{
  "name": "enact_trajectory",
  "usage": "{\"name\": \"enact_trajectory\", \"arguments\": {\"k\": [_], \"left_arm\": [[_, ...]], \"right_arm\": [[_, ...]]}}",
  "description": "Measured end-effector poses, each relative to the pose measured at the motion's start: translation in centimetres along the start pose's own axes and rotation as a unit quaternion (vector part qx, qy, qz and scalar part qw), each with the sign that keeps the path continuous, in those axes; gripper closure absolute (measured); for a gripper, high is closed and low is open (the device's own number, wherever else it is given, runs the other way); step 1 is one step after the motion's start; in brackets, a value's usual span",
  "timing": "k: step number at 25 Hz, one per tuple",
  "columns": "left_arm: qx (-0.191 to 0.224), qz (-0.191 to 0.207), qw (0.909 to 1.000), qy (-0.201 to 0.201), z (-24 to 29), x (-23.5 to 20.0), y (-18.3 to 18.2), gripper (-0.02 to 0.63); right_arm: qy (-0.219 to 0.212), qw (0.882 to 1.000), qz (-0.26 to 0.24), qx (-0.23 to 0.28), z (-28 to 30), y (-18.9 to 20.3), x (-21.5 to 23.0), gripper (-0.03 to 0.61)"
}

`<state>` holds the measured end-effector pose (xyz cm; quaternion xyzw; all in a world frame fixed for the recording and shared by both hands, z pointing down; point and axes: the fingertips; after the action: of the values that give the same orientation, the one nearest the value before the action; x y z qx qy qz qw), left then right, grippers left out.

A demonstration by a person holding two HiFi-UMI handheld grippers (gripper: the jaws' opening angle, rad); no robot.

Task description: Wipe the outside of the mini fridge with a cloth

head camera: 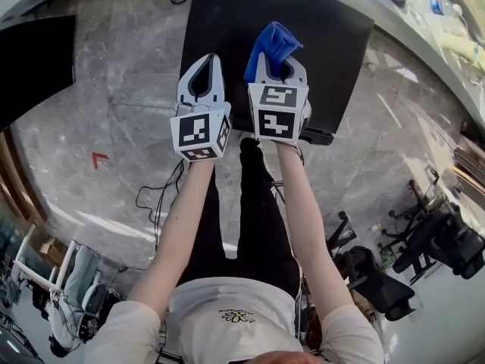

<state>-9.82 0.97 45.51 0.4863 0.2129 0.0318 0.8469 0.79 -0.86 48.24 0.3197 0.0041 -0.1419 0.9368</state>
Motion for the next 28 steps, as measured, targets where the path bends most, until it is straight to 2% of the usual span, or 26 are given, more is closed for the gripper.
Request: {"name": "enact_trajectory", "arguments": {"k": [13,19,24,28], "left_arm": [[-0.019,0.028,0.9980,0.053,4.6,9.3,0.8,0.609],[-0.032,0.047,0.9953,0.078,6.0,12.9,2.0,0.609],[-0.043,0.052,0.9937,0.090,6.5,14.2,2.7,0.609],[-0.043,0.054,0.9938,0.086,6.4,14.2,2.8,0.609]], "right_arm": [[0.052,0.998,0.034,-0.011,-1.6,4.8,11.8,0.506],[0.074,0.997,0.035,-0.010,-2.3,6.3,16.1,0.506],[0.091,0.996,0.015,-0.011,-2.6,7.1,18.5,0.506],[0.111,0.993,0.028,-0.016,-2.8,8.3,20.6,0.507]]}}
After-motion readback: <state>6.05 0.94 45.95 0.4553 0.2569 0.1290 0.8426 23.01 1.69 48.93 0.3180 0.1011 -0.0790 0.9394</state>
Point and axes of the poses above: the fingertips, and each gripper's own axes: z forward along the fingers, x to its right, y out of its underside, and after that the axes turned 10 degrees about y, right-handed
